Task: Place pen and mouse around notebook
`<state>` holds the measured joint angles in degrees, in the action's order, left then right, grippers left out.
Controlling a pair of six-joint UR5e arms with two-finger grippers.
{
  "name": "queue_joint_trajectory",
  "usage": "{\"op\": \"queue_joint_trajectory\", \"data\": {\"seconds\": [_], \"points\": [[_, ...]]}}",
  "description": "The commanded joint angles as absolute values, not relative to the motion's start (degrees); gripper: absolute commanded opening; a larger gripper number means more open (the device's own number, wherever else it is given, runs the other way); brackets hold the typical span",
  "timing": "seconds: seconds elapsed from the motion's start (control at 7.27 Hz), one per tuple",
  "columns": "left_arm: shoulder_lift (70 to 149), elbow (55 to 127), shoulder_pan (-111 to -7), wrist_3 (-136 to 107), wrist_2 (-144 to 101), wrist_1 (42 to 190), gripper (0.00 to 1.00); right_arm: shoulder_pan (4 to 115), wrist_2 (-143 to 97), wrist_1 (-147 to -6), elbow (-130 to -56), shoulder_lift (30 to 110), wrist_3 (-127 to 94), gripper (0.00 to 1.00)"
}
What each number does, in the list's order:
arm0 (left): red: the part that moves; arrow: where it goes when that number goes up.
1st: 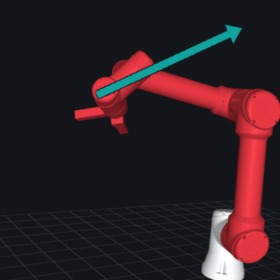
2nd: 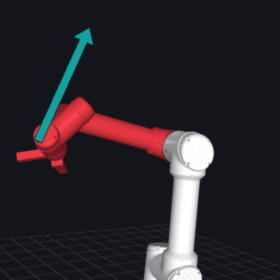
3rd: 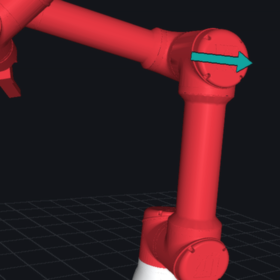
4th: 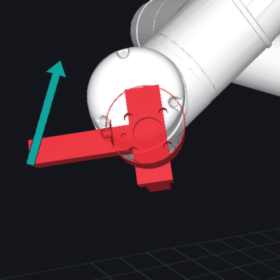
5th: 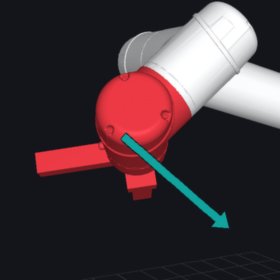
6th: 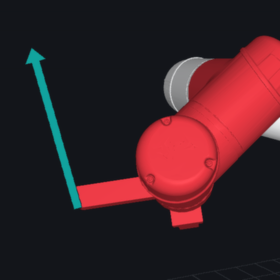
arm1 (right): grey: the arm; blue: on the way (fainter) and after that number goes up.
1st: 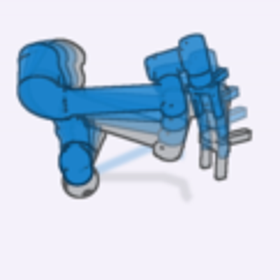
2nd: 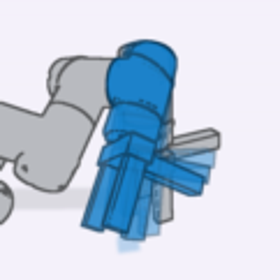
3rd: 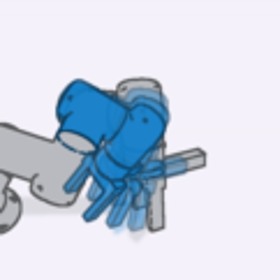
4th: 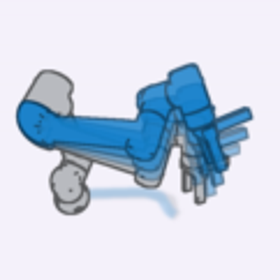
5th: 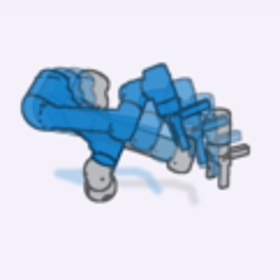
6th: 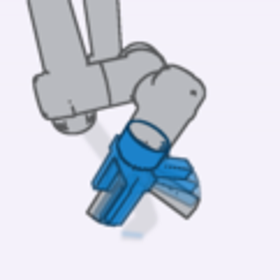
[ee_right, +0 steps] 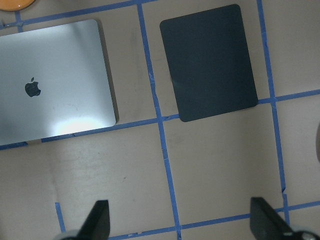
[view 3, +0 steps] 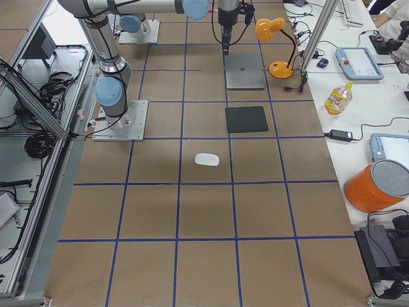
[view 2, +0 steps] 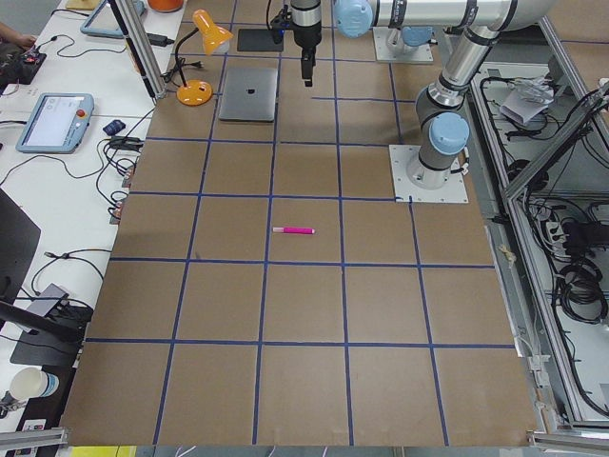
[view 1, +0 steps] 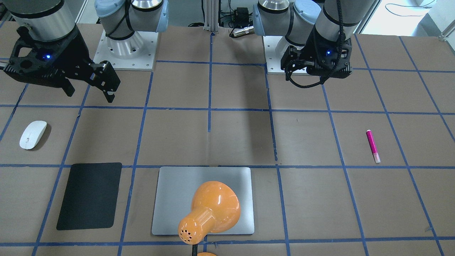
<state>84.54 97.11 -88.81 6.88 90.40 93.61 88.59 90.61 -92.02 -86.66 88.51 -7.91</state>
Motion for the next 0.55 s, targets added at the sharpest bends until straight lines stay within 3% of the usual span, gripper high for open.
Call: {"op": "queue_joint_trajectory", "data": {"seconds": [0.0, 0.41], "points": [[84.29, 97.03, -88.86, 6.94, 90.79, 93.6, 1.0, 88.59, 90.62, -92.02, -86.57, 88.51, -7.91, 1.0], [84.38, 97.03, -88.86, 6.94, 90.79, 93.6, 1.0, 88.59, 90.7, -92.02, -86.57, 88.42, -7.91, 1.0]]}}
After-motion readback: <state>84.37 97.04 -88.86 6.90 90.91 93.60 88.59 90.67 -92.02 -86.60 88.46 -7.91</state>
